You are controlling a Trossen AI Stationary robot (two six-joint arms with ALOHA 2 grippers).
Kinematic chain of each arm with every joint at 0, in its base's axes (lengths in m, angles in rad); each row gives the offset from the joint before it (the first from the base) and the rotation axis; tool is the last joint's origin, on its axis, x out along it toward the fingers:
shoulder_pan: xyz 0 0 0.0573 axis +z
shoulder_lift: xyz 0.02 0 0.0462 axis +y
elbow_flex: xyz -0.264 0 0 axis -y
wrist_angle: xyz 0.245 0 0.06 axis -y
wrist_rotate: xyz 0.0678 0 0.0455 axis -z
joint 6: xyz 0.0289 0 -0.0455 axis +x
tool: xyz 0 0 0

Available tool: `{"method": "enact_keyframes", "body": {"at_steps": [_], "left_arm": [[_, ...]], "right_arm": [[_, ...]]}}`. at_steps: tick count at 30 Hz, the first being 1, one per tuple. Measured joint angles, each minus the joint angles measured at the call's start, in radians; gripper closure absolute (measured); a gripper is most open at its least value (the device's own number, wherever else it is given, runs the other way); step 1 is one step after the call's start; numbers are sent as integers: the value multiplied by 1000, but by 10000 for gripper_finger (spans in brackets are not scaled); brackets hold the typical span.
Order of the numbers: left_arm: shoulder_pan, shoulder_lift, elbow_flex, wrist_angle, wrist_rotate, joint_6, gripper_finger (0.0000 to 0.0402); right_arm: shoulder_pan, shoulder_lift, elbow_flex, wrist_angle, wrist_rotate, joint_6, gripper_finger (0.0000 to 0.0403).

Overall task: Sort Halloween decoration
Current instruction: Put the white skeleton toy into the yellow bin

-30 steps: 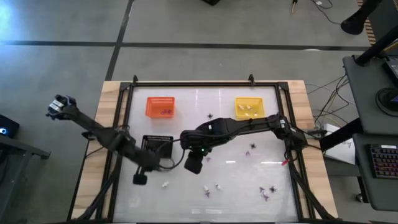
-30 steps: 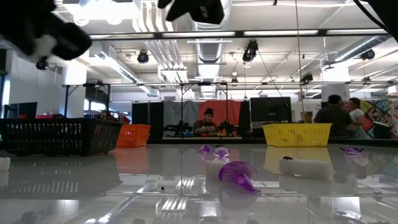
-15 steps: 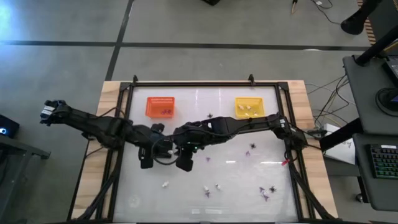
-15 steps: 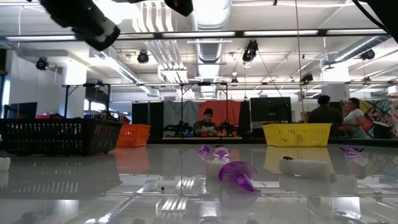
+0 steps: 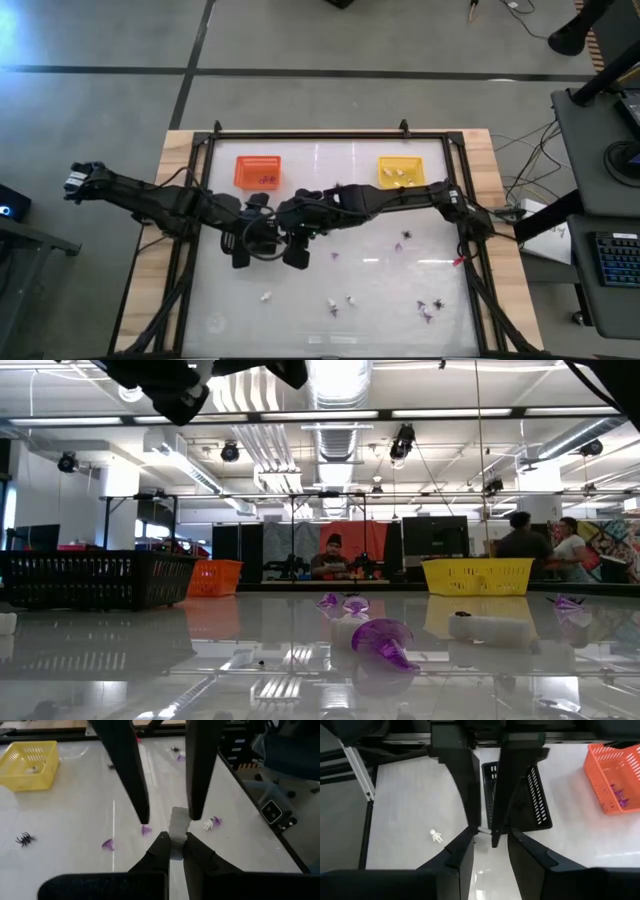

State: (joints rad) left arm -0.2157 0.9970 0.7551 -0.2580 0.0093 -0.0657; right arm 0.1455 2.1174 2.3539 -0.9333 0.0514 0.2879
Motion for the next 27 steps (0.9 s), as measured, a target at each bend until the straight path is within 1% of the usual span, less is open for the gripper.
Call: {"method": "enact_keyframes", "body": {"at_steps": [6,14,19,23,27], "left_arm": [[6,0,0,13,-64,6,400],[8,-1,0,20,-71,9,400],[9,-2,0,31,-68,9,400],[9,-2,0,30,-59,9,400],[9,-2,0,31,-54,9,400]], "right_arm": [[0,2,0,-11,-11,52,291],[-2,2,0,-40,5,61,295],[-2,2,-1,-71,52,78,320],[-3,2,-1,-67,50,79,346],[-3,2,-1,-64,44,99,353]]}}
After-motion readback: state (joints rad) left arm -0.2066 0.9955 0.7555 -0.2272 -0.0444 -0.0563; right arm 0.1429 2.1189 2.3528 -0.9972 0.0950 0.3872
